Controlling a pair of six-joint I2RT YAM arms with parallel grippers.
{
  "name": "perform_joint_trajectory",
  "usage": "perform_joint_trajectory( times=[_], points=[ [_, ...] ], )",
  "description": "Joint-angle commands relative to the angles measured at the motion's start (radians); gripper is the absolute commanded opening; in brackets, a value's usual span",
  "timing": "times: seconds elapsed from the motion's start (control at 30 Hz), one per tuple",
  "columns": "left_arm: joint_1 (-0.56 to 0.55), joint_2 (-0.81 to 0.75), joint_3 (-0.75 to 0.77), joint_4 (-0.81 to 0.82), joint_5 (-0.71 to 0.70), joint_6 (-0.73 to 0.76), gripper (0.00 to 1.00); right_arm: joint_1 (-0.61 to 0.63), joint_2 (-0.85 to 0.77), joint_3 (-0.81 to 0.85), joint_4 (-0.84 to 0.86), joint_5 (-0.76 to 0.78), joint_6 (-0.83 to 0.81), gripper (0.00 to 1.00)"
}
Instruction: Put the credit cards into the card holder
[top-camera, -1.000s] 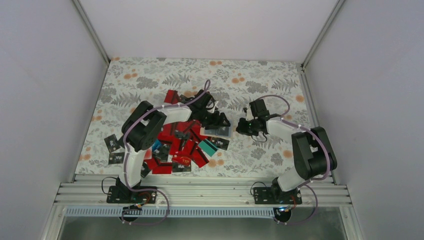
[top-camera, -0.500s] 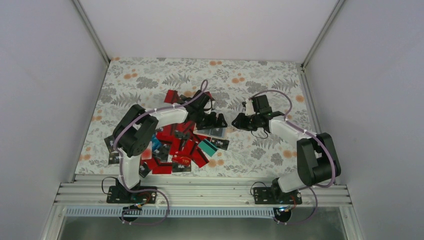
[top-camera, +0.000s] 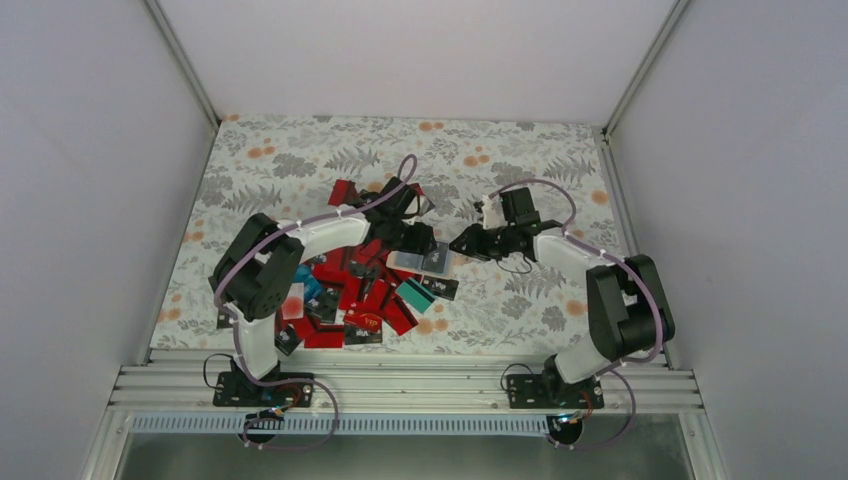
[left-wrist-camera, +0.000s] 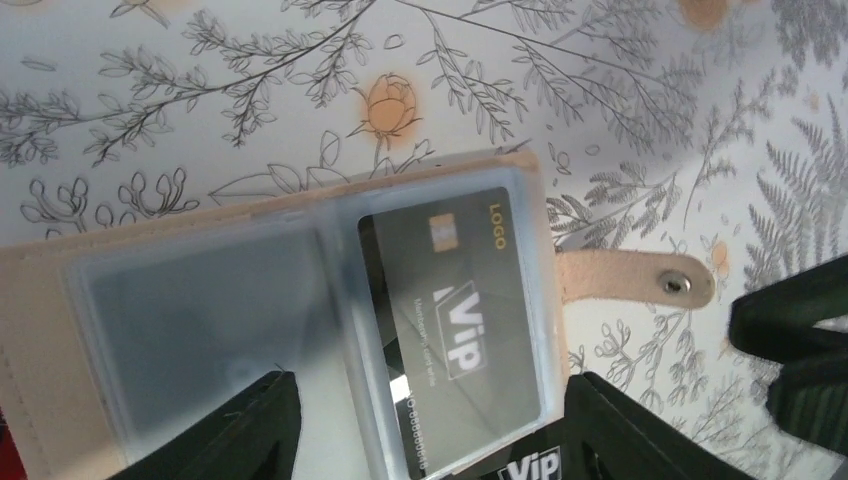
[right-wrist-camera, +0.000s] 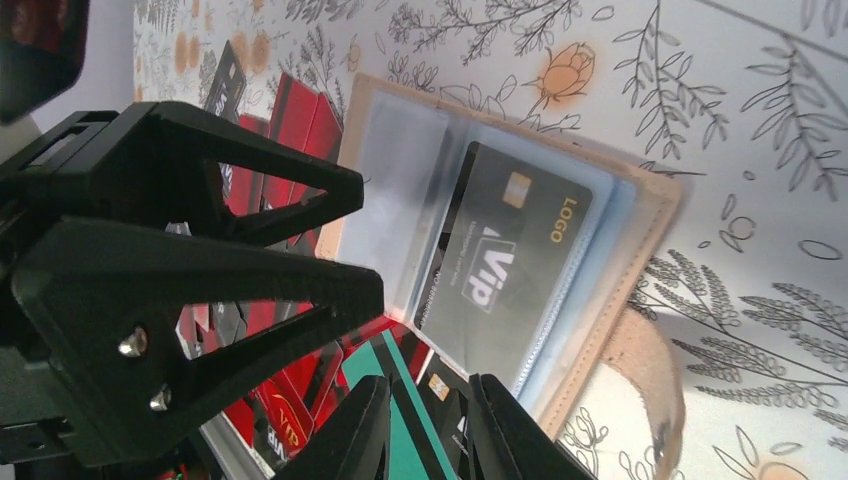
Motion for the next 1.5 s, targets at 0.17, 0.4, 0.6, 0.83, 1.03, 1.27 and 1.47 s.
perform_joint_trajectory(
  times=[0.17,0.4,0.6,0.83,1.03,1.27,1.47],
  points=[
    [-0.005,0.028,-0.022,0.045,-0.004,0.07,0.32,0.007,0.108,0.017,0.074,-0.081,0.038,0.22],
    [-0.006,0.067,-0.009,0.045,0.015,0.081,0.11,0.007,0.165,0.018,0.084,-0.074,0.039,0.22],
    [-0.006,0.096,-0.002,0.033,0.006,0.084,0.05,0.008,0.204,0.02,0.095,-0.073,0.042,0.22],
    [-0.01,0.116,-0.01,0.027,0.0,0.083,0.02,0.009,0.236,0.023,0.106,-0.077,0.043,0.22],
    [-0.011,0.121,-0.021,0.031,0.0,0.081,0.02,0.009,0.252,0.025,0.114,-0.08,0.045,0.22],
    [-0.014,0.118,-0.041,0.046,0.006,0.077,0.03,0.015,0.273,0.031,0.122,-0.084,0.047,0.22],
    [-0.016,0.116,-0.05,0.052,0.009,0.074,0.02,0.022,0.283,0.039,0.122,-0.088,0.048,0.21]
  ],
)
